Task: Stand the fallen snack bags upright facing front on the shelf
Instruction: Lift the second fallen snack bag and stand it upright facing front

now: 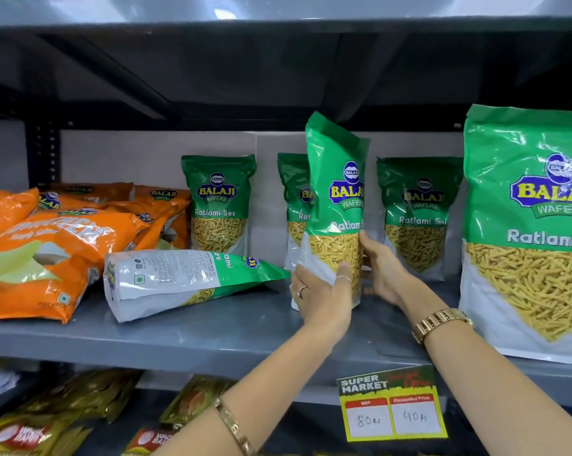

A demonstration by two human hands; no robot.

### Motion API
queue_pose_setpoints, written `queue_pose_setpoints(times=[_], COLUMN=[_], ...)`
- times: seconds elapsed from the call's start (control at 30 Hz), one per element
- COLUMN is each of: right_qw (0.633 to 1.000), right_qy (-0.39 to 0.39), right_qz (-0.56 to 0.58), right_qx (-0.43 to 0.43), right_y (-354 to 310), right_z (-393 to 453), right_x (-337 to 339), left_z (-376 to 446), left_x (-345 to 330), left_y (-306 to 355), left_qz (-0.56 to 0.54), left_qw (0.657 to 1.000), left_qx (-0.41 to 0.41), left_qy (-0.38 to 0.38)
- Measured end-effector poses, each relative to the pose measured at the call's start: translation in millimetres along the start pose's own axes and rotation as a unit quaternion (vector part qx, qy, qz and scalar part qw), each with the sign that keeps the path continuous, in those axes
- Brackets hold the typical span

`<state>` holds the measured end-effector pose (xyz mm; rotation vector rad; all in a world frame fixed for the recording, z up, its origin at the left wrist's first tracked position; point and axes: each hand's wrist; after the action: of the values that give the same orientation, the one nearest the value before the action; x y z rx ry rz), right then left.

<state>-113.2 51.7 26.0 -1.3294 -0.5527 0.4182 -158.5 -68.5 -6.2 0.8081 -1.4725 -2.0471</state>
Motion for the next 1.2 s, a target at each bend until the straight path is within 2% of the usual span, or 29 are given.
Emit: queue_pose_setpoints(times=[0.1,0.2,0.27,0.47,0.6,0.73,1.2], right_qw=[0.999,0.995,0.994,0.997,0.997,0.997,0.998], right_qy=[0.018,0.03,0.034,0.004,-0.021,-0.03,-0.001], right_qz=[-0.034,-0.064,-0.078,-0.065,-0.067,-0.065,-0.067], right_qx=[0.034,0.073,0.074,0.032,0.023,0.013,0.021], right_y=[4,8,6,6,1,-3,-11], right_z=[-2,-4,-6,-11,-24,-41,-90], right_x=[3,2,0,0,1,0,-8], left_z=[22,47,57,120,108,114,47], left_x=[18,39,50,57,58,60,73], left_y=[5,18,22,-30,-22,-31,0], left_qz=[-0.013,-0.015,-0.016,-0.002,0.002,0.0,-0.037], left_qw=[1.0,0.995,0.991,0.988,0.988,0.986,0.985], left_qx=[0.022,0.072,0.084,0.095,0.078,0.095,0.061], left_qy=[0.016,-0.061,-0.104,-0.124,-0.13,-0.135,-0.158])
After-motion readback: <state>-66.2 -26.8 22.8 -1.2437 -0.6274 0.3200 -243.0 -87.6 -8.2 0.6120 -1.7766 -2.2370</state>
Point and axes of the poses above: each hand's wrist, its own z-axis towards the middle knuckle, its own x-axis out of the back of the hand, y = z × x, and after that the axes turned 12 degrees about -z, right-handed
